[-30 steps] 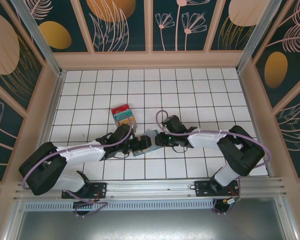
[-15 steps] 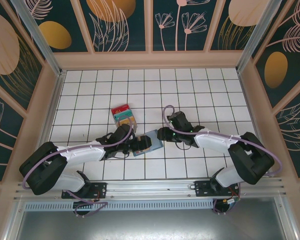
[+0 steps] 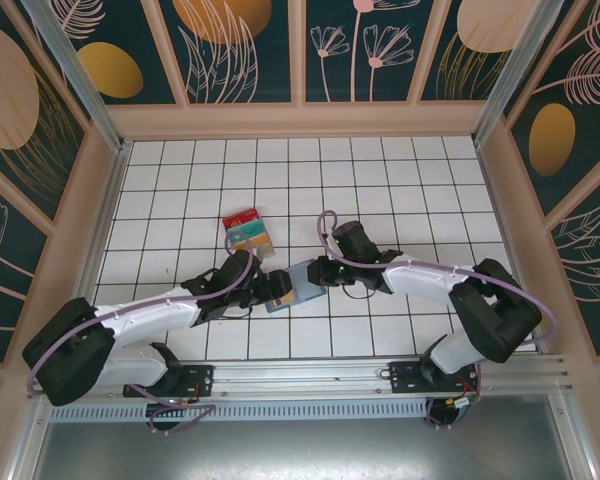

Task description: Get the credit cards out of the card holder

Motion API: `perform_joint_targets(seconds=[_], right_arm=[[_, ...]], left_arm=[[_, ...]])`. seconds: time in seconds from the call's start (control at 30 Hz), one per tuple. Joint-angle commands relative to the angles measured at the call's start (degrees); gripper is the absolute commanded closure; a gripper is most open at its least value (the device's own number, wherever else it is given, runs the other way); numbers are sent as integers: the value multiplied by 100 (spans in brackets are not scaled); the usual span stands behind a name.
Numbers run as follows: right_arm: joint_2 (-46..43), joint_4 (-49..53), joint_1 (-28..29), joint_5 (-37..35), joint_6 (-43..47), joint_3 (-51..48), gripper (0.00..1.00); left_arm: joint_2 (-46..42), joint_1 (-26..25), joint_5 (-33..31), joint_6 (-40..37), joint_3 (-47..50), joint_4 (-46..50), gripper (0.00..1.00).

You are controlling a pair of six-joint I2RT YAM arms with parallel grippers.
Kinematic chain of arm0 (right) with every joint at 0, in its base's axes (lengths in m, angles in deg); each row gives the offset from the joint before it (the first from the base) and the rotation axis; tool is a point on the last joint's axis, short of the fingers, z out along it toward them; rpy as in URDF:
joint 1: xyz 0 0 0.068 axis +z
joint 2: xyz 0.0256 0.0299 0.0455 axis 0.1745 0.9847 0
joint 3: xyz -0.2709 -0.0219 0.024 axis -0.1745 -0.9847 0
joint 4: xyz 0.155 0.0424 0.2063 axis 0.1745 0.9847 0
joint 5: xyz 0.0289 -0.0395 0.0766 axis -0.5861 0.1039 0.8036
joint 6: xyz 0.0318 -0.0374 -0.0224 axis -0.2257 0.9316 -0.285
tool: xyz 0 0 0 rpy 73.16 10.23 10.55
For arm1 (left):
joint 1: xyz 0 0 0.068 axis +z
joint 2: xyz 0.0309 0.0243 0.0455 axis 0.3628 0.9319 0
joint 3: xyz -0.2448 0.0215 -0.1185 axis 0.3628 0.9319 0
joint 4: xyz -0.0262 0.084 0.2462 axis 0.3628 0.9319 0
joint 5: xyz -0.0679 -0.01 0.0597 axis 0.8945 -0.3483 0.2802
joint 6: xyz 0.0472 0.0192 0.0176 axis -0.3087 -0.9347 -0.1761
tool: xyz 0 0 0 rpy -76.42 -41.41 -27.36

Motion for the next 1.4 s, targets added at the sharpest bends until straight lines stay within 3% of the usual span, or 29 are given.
perform_joint_targets(seconds=[0.0, 0.23, 0.4, 0.93, 1.37], right_arm=[[232, -223, 115, 412, 54, 255, 87], [649, -266, 171, 562, -17, 447, 87], [818, -293, 197, 615, -47, 505, 86], [1320, -329, 258, 821, -39, 717, 81], [1254, -162, 258, 458, 45, 716, 81]], left_arm=[[-255, -31, -446, 213, 218, 455, 37], [-173, -32, -560, 286, 334, 549, 77], [199, -31, -475, 191, 210, 473, 93], [685, -37, -277, 69, 73, 212, 97], [734, -31, -221, 54, 51, 238, 97]])
